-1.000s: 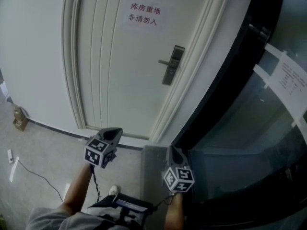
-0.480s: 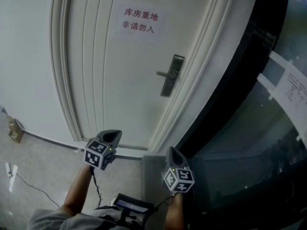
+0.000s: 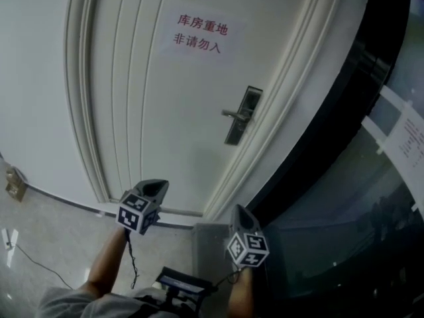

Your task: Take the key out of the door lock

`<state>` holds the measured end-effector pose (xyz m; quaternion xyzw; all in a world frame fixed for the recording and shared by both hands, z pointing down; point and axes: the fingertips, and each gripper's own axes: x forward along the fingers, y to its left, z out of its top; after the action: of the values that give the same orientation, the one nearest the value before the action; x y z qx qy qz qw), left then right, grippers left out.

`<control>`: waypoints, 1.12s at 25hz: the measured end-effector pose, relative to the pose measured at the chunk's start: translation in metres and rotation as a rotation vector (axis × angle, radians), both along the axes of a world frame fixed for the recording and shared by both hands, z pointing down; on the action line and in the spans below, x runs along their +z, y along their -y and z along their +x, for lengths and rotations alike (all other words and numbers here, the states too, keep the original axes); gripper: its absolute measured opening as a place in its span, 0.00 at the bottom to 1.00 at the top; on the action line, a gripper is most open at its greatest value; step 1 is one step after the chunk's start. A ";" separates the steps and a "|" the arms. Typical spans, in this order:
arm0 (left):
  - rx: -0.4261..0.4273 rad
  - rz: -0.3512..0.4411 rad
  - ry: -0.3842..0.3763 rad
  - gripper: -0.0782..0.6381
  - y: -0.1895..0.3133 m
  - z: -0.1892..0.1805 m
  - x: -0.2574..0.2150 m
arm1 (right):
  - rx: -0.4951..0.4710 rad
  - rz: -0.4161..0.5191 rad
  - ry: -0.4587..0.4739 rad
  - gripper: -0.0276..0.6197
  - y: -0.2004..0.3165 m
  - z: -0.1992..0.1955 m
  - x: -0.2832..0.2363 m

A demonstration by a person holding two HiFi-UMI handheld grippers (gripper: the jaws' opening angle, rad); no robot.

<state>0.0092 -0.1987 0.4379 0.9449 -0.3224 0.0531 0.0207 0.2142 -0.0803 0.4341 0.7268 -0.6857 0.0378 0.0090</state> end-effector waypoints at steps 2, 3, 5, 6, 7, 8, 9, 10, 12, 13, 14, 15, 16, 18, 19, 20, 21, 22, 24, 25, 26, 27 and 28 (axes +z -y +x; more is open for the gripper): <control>0.005 0.004 -0.006 0.12 0.012 0.001 -0.002 | 0.004 0.008 -0.003 0.06 0.011 0.000 -0.003; 0.006 0.007 -0.007 0.12 0.017 0.001 -0.003 | 0.005 0.012 -0.006 0.06 0.017 0.000 -0.004; 0.008 0.013 -0.009 0.12 0.027 0.002 -0.005 | 0.005 0.022 -0.009 0.06 0.027 0.000 -0.008; 0.009 0.015 -0.009 0.12 0.032 0.003 -0.005 | 0.005 0.026 -0.010 0.06 0.031 0.000 -0.010; 0.011 0.016 -0.009 0.12 0.037 0.004 -0.005 | 0.006 0.029 -0.011 0.06 0.036 0.000 -0.011; 0.013 0.016 -0.008 0.12 0.041 0.004 -0.005 | 0.008 0.032 -0.011 0.06 0.040 0.000 -0.013; 0.014 0.017 -0.008 0.12 0.045 0.005 -0.006 | 0.009 0.034 -0.012 0.06 0.045 0.001 -0.015; 0.016 0.017 -0.009 0.12 0.049 0.005 -0.006 | 0.011 0.035 -0.015 0.06 0.049 0.002 -0.016; 0.020 0.016 -0.013 0.12 0.056 0.006 -0.005 | 0.013 0.035 -0.021 0.06 0.057 0.003 -0.018; 0.020 0.013 -0.016 0.12 0.059 0.006 -0.004 | 0.015 0.033 -0.022 0.06 0.060 0.004 -0.018; 0.019 0.009 -0.017 0.12 0.062 0.006 -0.003 | 0.018 0.029 -0.022 0.06 0.062 0.005 -0.017; 0.018 0.004 -0.018 0.12 0.066 0.006 -0.001 | 0.020 0.025 -0.020 0.06 0.065 0.006 -0.016; 0.016 -0.002 -0.018 0.12 0.069 0.006 0.001 | 0.023 0.020 -0.018 0.06 0.068 0.007 -0.014; 0.014 -0.011 -0.020 0.12 0.076 0.008 0.004 | 0.024 0.010 -0.017 0.06 0.074 0.010 -0.011; 0.014 -0.015 -0.021 0.12 0.080 0.010 0.006 | 0.024 0.004 -0.019 0.06 0.078 0.012 -0.009; 0.013 -0.018 -0.022 0.12 0.084 0.013 0.008 | 0.024 -0.001 -0.022 0.06 0.082 0.015 -0.007; 0.011 -0.023 -0.022 0.12 0.088 0.015 0.010 | 0.024 -0.007 -0.024 0.06 0.086 0.018 -0.005; 0.009 -0.030 -0.022 0.12 0.092 0.018 0.013 | 0.023 -0.011 -0.024 0.06 0.089 0.021 -0.004; 0.007 -0.040 -0.022 0.12 0.100 0.023 0.016 | 0.024 -0.016 -0.025 0.06 0.098 0.027 -0.004; 0.006 -0.042 -0.023 0.12 0.106 0.026 0.016 | 0.024 -0.016 -0.025 0.06 0.104 0.031 -0.006; 0.004 -0.043 -0.024 0.12 0.112 0.030 0.015 | 0.025 -0.015 -0.025 0.06 0.110 0.035 -0.008; 0.004 -0.043 -0.025 0.12 0.119 0.034 0.014 | 0.025 -0.014 -0.024 0.06 0.117 0.039 -0.009; 0.004 -0.042 -0.026 0.12 0.125 0.039 0.014 | 0.024 -0.012 -0.024 0.06 0.124 0.044 -0.009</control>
<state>0.0478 -0.3234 0.4515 0.9454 -0.3192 0.0475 0.0447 0.2583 -0.2044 0.4249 0.7353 -0.6766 0.0334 0.0211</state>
